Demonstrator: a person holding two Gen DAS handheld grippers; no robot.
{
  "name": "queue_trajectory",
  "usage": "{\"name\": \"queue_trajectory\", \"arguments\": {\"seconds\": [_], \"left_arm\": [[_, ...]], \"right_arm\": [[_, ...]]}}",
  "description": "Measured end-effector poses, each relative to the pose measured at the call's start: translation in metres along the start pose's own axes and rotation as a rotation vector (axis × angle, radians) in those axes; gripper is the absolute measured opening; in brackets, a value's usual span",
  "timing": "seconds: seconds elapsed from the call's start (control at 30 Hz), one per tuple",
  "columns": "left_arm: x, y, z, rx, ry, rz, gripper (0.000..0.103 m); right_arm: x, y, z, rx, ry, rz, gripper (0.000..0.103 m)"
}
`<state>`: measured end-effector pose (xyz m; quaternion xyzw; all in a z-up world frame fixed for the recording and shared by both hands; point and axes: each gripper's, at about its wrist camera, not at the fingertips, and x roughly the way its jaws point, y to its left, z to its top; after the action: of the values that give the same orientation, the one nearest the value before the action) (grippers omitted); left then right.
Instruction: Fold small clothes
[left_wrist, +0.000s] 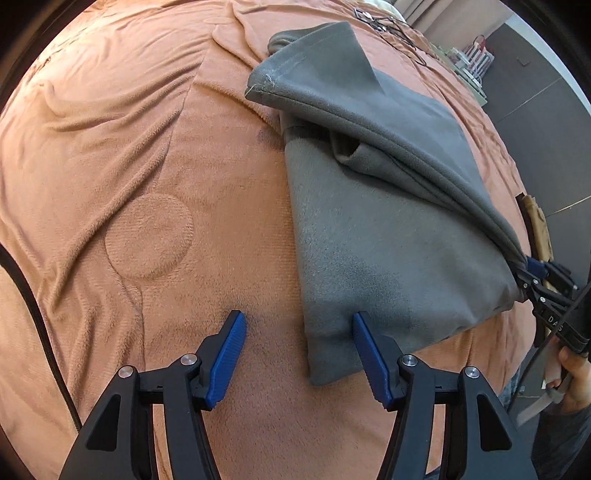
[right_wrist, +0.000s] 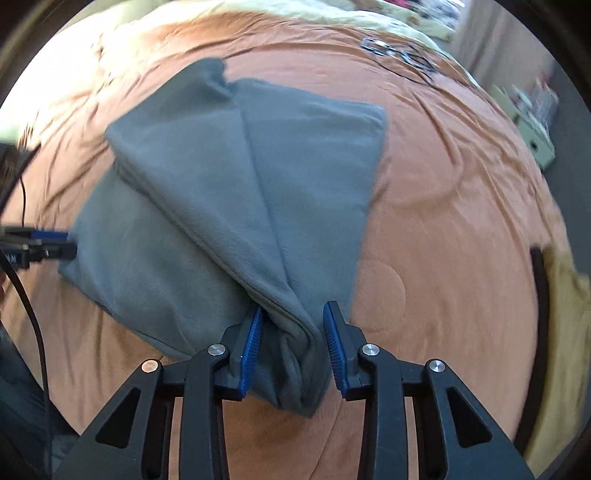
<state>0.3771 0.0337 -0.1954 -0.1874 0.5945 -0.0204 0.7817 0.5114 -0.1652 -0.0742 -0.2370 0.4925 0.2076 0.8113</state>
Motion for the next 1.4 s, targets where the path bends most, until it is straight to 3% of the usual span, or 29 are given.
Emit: {"name": "queue_trajectory", "arguments": {"seconds": [0.17,0.27,0.3,0.33,0.37,0.53,0.63,0.83,0.97,1.1,1.3,1.37,1.4], "left_arm": [[0.004,-0.007,-0.001,0.021,0.014,0.013,0.062],[0.01,-0.015,0.0,0.042,0.004,0.034,0.057],[0.011,-0.018,0.0,0.048,-0.001,0.033,0.048],[0.01,-0.019,0.0,0.055,-0.007,0.022,0.033],[0.009,-0.022,0.0,0.06,-0.003,-0.007,0.024],[0.004,-0.025,0.003,0.067,-0.006,-0.012,0.011],[-0.001,-0.022,0.005,0.062,-0.005,-0.036,0.011],[0.007,-0.019,0.003,0.056,0.03,-0.057,0.014],[0.006,-0.017,0.003,0.037,0.045,-0.102,0.015],[-0.001,-0.005,0.004,0.002,0.044,-0.143,0.016],[-0.013,-0.006,0.009,0.003,0.001,-0.116,0.018],[-0.018,-0.003,0.012,-0.01,-0.025,-0.117,0.026],[-0.019,-0.003,0.014,-0.021,-0.039,-0.126,0.037]], "right_arm": [[0.008,0.017,0.016,-0.09,0.016,-0.025,0.031],[0.009,0.014,0.025,-0.069,0.009,0.01,0.014],[0.006,0.011,0.025,-0.058,-0.001,0.032,0.007],[0.001,0.004,0.025,-0.028,-0.015,0.079,0.006],[-0.002,-0.002,0.024,-0.001,-0.027,0.111,0.005],[-0.021,-0.038,0.012,0.178,-0.088,0.269,0.004],[-0.018,-0.062,-0.004,0.279,-0.104,0.351,0.004],[0.027,-0.095,-0.04,0.418,-0.051,0.397,0.004],[0.034,-0.107,-0.049,0.467,-0.076,0.437,0.005],[0.025,-0.108,-0.048,0.437,-0.086,0.381,0.005],[-0.021,-0.083,-0.036,0.333,-0.145,0.222,0.01],[-0.033,-0.071,-0.029,0.286,-0.155,0.204,0.01],[-0.037,-0.065,-0.026,0.261,-0.155,0.195,0.01]]}}
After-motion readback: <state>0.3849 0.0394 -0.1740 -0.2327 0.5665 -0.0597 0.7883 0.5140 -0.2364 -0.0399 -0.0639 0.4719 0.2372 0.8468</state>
